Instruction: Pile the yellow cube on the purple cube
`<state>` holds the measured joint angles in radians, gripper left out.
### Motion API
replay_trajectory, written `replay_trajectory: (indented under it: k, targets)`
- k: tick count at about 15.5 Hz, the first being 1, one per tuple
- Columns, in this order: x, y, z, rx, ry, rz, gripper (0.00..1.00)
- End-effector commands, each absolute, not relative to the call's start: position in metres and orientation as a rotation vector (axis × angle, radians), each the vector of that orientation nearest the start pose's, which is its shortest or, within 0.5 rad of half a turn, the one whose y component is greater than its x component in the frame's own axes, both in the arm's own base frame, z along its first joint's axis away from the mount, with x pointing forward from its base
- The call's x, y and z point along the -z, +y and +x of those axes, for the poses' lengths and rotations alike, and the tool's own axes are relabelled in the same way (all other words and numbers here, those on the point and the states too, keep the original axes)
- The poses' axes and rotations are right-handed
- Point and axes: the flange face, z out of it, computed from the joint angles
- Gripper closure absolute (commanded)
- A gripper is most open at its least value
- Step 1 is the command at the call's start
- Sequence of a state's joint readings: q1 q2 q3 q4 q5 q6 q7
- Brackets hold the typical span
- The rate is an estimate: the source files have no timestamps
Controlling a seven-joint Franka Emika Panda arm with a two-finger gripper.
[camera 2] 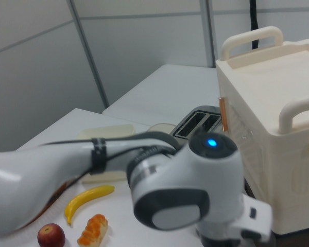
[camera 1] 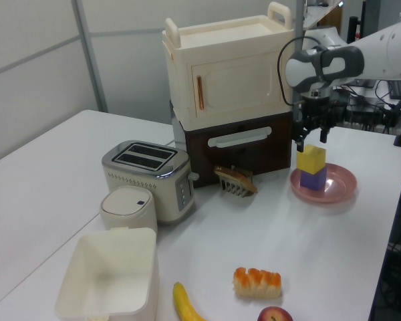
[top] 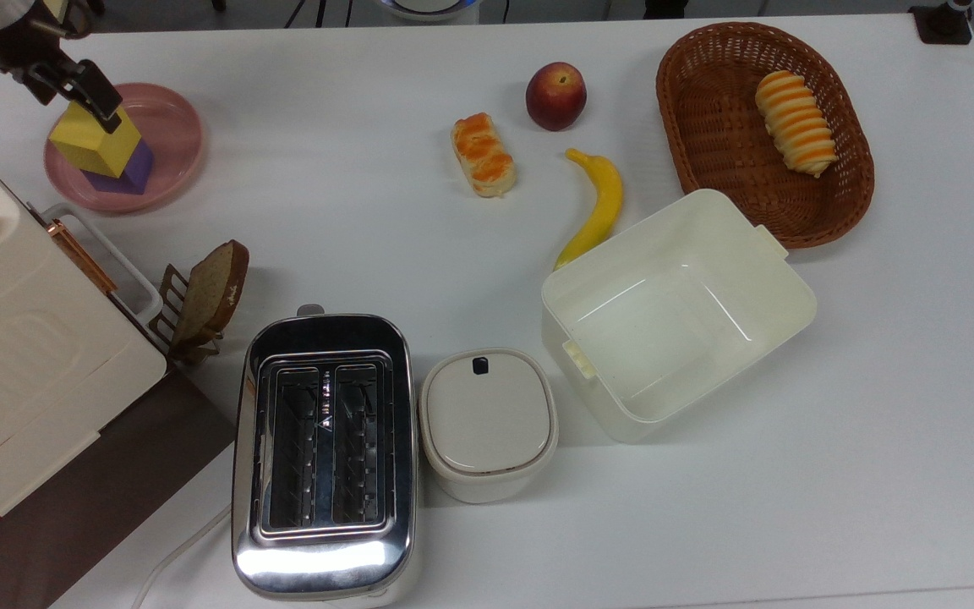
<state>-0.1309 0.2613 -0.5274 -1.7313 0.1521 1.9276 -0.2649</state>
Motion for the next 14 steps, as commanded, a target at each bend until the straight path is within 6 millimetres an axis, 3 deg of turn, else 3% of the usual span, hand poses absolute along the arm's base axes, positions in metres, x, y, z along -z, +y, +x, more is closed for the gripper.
replay_trajectory:
  k: [1,2,5,7,10,14]
  targets:
    - [-0.498,-0.293,0.518,-0.036,0.550,-3.075,0.00]
    - [-0.509,-0.274,0.522,-0.059,0.552,-3.108,0.00]
    - [-0.531,-0.178,0.549,-0.084,0.450,-3.187,0.00]
    - [-0.549,-0.124,0.553,-0.059,0.346,-3.193,0.00]
    - [-0.566,-0.062,0.550,-0.131,0.182,-3.192,0.00]
    - [-0.585,-0.055,0.556,-0.082,0.224,-3.106,0.00]
